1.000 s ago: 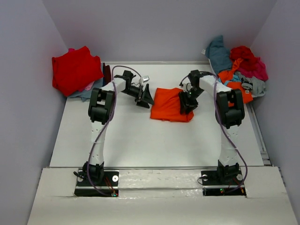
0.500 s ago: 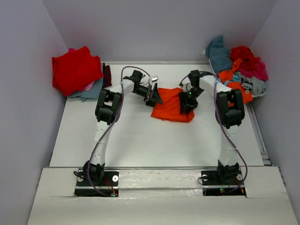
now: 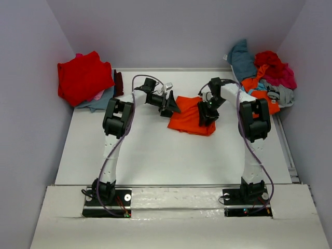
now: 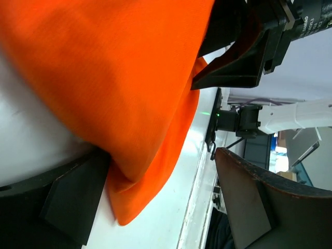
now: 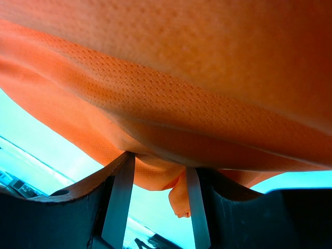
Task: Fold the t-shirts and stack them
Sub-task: Fold the tshirt, then neatly place the folded tshirt to the corner
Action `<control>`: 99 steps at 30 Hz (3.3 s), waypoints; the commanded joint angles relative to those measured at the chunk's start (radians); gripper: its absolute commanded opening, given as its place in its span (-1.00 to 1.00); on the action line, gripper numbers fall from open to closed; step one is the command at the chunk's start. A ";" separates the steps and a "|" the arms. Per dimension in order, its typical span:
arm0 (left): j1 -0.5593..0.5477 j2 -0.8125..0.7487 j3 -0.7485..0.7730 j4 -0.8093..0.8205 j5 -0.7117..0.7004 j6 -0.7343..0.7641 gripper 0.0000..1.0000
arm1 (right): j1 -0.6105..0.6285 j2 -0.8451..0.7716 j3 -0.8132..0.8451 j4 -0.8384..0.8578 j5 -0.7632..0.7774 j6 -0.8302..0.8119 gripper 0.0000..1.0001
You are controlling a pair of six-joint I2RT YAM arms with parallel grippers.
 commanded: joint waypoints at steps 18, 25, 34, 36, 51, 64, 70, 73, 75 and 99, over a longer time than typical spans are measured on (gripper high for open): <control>0.054 0.065 -0.041 0.018 -0.245 -0.026 0.98 | 0.004 -0.062 -0.025 0.012 -0.020 -0.011 0.00; -0.060 0.133 -0.023 0.191 -0.173 -0.208 0.98 | 0.004 -0.064 -0.035 0.011 -0.022 -0.014 0.00; -0.115 0.123 -0.084 0.301 -0.131 -0.311 0.98 | 0.004 -0.053 -0.033 0.015 -0.031 -0.012 0.00; -0.115 0.117 -0.090 0.325 -0.130 -0.316 0.93 | 0.004 -0.048 -0.030 0.015 -0.032 -0.012 0.00; -0.115 0.085 -0.115 0.310 -0.141 -0.293 -0.89 | 0.004 -0.050 -0.036 0.018 -0.042 -0.012 0.00; -0.115 -0.036 -0.044 0.080 -0.357 -0.055 -0.89 | 0.004 -0.211 0.085 0.057 0.187 -0.039 0.70; -0.115 -0.127 -0.060 0.035 -0.436 0.017 -0.89 | 0.004 -0.254 0.083 0.066 0.274 -0.022 0.70; -0.115 -0.174 -0.058 0.000 -0.488 0.063 -0.89 | 0.004 -0.269 0.061 0.075 0.290 -0.012 0.70; -0.115 -0.208 -0.038 -0.020 -0.518 0.108 -0.90 | 0.004 -0.284 0.047 0.078 0.297 -0.014 0.70; -0.054 -0.481 0.095 -0.190 -1.085 0.411 -0.89 | 0.004 -0.412 -0.173 0.113 0.310 -0.009 0.71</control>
